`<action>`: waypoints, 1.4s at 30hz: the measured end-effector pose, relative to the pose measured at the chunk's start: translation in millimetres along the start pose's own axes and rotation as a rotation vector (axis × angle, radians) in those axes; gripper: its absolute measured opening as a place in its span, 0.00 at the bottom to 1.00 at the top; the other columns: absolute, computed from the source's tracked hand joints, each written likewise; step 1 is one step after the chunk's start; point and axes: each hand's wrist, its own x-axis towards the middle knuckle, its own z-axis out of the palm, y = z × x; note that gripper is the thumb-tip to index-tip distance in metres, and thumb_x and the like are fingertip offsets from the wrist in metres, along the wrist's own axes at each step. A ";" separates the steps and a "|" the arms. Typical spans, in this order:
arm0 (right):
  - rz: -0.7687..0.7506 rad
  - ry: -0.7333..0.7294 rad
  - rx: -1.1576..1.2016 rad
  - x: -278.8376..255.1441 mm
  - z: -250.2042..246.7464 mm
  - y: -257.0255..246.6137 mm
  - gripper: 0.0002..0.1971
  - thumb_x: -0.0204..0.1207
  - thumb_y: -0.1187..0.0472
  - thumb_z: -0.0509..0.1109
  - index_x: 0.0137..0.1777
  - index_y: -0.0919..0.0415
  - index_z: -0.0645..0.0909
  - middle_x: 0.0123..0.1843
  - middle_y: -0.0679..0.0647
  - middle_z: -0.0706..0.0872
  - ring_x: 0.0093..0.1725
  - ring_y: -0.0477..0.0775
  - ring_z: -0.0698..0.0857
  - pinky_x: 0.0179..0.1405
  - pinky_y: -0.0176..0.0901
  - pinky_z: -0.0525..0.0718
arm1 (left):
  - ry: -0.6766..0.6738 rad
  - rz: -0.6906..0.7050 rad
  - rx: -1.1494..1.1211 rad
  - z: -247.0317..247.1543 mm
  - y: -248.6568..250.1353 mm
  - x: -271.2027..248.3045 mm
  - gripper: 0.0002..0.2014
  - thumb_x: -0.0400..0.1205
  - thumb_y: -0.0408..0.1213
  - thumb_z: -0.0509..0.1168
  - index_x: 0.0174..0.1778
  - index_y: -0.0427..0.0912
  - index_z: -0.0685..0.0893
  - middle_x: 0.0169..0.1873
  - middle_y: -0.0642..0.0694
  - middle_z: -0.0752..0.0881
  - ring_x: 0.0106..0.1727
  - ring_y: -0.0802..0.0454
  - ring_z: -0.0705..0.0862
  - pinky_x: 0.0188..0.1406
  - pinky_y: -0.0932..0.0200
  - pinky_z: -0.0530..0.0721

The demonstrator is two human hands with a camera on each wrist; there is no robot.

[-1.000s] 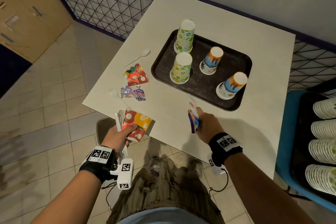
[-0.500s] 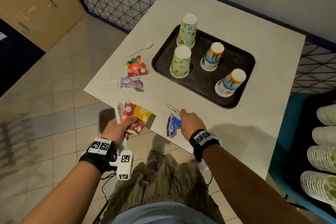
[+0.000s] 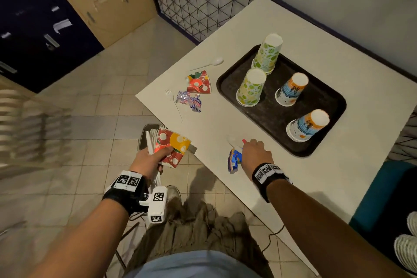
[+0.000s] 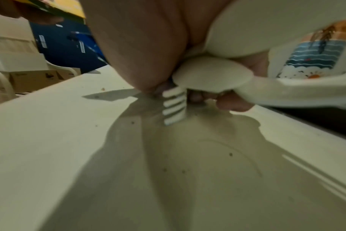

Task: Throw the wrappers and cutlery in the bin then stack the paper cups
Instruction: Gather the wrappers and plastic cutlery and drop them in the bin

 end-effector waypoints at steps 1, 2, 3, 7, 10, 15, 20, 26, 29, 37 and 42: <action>0.015 0.002 0.030 1.0 0.4 2.9 0.13 0.83 0.64 0.61 0.66 0.58 0.76 0.64 0.56 0.79 0.65 0.60 0.78 0.56 0.55 0.82 | 0.006 -0.008 0.002 -3.3 0.6 2.0 0.18 0.77 0.47 0.77 0.49 0.35 0.87 0.25 0.45 0.87 0.24 0.52 0.74 0.27 0.59 0.73; 0.031 -0.010 0.065 2.1 -1.6 4.5 0.13 0.84 0.64 0.60 0.67 0.59 0.75 0.64 0.58 0.79 0.64 0.61 0.81 0.57 0.54 0.82 | 0.013 -0.013 -0.001 -6.9 1.8 5.0 0.16 0.78 0.46 0.77 0.49 0.36 0.87 0.24 0.46 0.87 0.23 0.53 0.74 0.27 0.59 0.73; 0.047 -0.024 0.106 4.4 -3.5 4.5 0.14 0.85 0.63 0.60 0.69 0.60 0.74 0.65 0.59 0.80 0.63 0.62 0.83 0.58 0.54 0.82 | 0.019 -0.014 -0.003 -11.8 3.4 8.5 0.15 0.78 0.46 0.76 0.48 0.36 0.87 0.25 0.45 0.87 0.23 0.53 0.74 0.27 0.59 0.74; 0.105 -0.050 0.358 15.7 -21.8 -12.5 0.25 0.86 0.63 0.60 0.82 0.63 0.65 0.72 0.64 0.81 0.70 0.67 0.82 0.68 0.53 0.79 | 0.032 -0.017 -0.022 -40.7 12.5 29.2 0.13 0.79 0.43 0.76 0.46 0.35 0.88 0.23 0.46 0.87 0.20 0.54 0.73 0.26 0.60 0.73; 0.005 0.020 0.604 12.6 -46.5 -51.1 0.24 0.83 0.67 0.62 0.79 0.66 0.71 0.68 0.65 0.83 0.68 0.67 0.82 0.66 0.48 0.78 | 0.054 -0.011 -0.059 -74.2 20.5 49.8 0.11 0.79 0.43 0.76 0.42 0.38 0.88 0.21 0.47 0.86 0.20 0.53 0.73 0.26 0.60 0.72; -0.300 0.022 1.000 2.3 -86.7 -159.6 0.08 0.79 0.62 0.64 0.55 0.52 0.80 0.43 0.57 0.86 0.44 0.48 0.85 0.44 0.29 0.76 | 0.077 0.007 -0.084 -131.7 29.9 84.6 0.08 0.81 0.41 0.75 0.42 0.41 0.86 0.23 0.49 0.88 0.16 0.58 0.75 0.22 0.62 0.73; -0.458 -0.105 0.829 39.5 -65.6 -267.4 0.13 0.83 0.64 0.63 0.60 0.71 0.83 0.49 0.64 0.88 0.49 0.63 0.87 0.50 0.49 0.83 | 0.156 -0.030 -0.092 -172.3 25.5 111.5 0.08 0.80 0.44 0.75 0.44 0.42 0.89 0.24 0.53 0.91 0.22 0.61 0.86 0.31 0.60 0.81; -0.311 -0.445 0.727 102.2 -15.2 -341.2 0.10 0.86 0.58 0.64 0.59 0.60 0.85 0.45 0.54 0.83 0.45 0.54 0.80 0.47 0.48 0.78 | 0.239 -0.098 -0.092 -184.7 -8.9 166.6 0.10 0.76 0.46 0.77 0.48 0.46 0.89 0.41 0.47 0.94 0.41 0.49 0.92 0.42 0.56 0.86; -0.151 -0.459 0.692 139.6 21.6 -358.7 0.08 0.85 0.58 0.66 0.52 0.60 0.84 0.46 0.58 0.84 0.46 0.58 0.82 0.45 0.48 0.78 | 0.249 -0.155 -0.101 -181.1 -41.0 209.7 0.19 0.70 0.51 0.78 0.47 0.40 0.90 0.38 0.38 0.94 0.32 0.43 0.85 0.29 0.58 0.77; 0.161 -0.506 0.753 248.2 162.8 -396.0 0.16 0.84 0.58 0.67 0.66 0.68 0.82 0.62 0.66 0.88 0.61 0.67 0.88 0.61 0.55 0.87 | 0.328 -0.321 0.064 -162.6 -155.1 346.4 0.26 0.75 0.50 0.76 0.61 0.38 0.79 0.36 0.40 0.89 0.30 0.46 0.87 0.26 0.57 0.79; 0.216 -0.585 0.799 304.4 220.6 -399.3 0.14 0.87 0.63 0.63 0.67 0.71 0.80 0.49 0.63 0.87 0.40 0.58 0.84 0.31 0.38 0.82 | 0.235 -0.362 0.200 -138.7 -203.5 412.5 0.38 0.77 0.50 0.77 0.77 0.39 0.67 0.53 0.39 0.82 0.49 0.40 0.83 0.46 0.50 0.81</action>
